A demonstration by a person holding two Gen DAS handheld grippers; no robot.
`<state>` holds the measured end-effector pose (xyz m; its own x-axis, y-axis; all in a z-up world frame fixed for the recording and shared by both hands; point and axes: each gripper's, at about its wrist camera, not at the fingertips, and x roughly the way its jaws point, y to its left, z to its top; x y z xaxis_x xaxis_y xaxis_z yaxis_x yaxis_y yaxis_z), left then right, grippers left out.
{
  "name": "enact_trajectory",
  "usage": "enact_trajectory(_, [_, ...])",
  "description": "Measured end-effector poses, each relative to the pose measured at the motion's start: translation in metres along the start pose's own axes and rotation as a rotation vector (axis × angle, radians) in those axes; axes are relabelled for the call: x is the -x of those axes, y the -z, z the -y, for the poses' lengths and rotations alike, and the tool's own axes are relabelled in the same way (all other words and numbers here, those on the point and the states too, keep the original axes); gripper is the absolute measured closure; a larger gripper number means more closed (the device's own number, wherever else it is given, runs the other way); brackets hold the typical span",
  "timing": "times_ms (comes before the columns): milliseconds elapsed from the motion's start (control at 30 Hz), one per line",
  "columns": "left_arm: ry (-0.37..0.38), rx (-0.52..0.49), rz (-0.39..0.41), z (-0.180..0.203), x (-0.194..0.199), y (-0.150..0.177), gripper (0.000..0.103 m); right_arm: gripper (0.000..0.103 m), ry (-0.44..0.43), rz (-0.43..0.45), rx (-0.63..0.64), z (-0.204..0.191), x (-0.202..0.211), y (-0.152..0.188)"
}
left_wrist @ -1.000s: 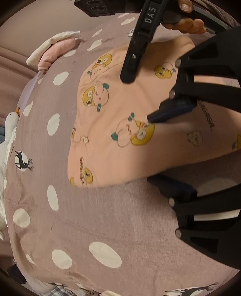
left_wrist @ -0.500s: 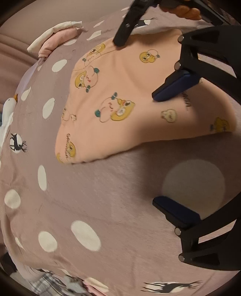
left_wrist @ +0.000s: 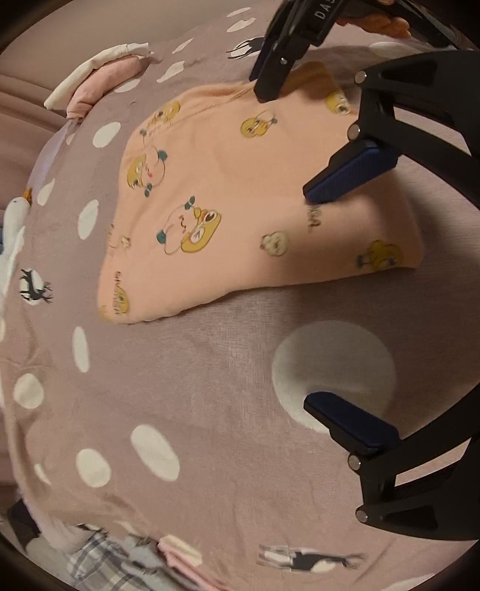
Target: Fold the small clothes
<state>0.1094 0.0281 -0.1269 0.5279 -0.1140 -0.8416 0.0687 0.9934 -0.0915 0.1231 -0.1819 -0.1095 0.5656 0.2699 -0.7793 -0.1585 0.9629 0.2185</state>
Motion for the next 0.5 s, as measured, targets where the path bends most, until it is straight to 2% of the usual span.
enact_trajectory(133, [0.018, -0.007, 0.055, 0.006, 0.029, 0.008, 0.0, 0.055, 0.003, 0.031, 0.026, -0.013, 0.025, 0.007])
enact_trajectory(200, [0.021, 0.007, 0.067, 0.008, 0.042, 0.011, 0.0, 0.049, 0.006, 0.052, 0.031, -0.019, 0.037, 0.009])
enact_trajectory(367, [-0.018, 0.026, 0.091, 0.019, 0.075, 0.019, 0.0, 0.021, 0.022, 0.128, 0.043, -0.031, 0.073, 0.013])
enact_trajectory(500, [-0.037, 0.023, 0.121, 0.026, 0.099, 0.025, 0.0, 0.005, 0.046, 0.16, 0.065, -0.041, 0.098, 0.018])
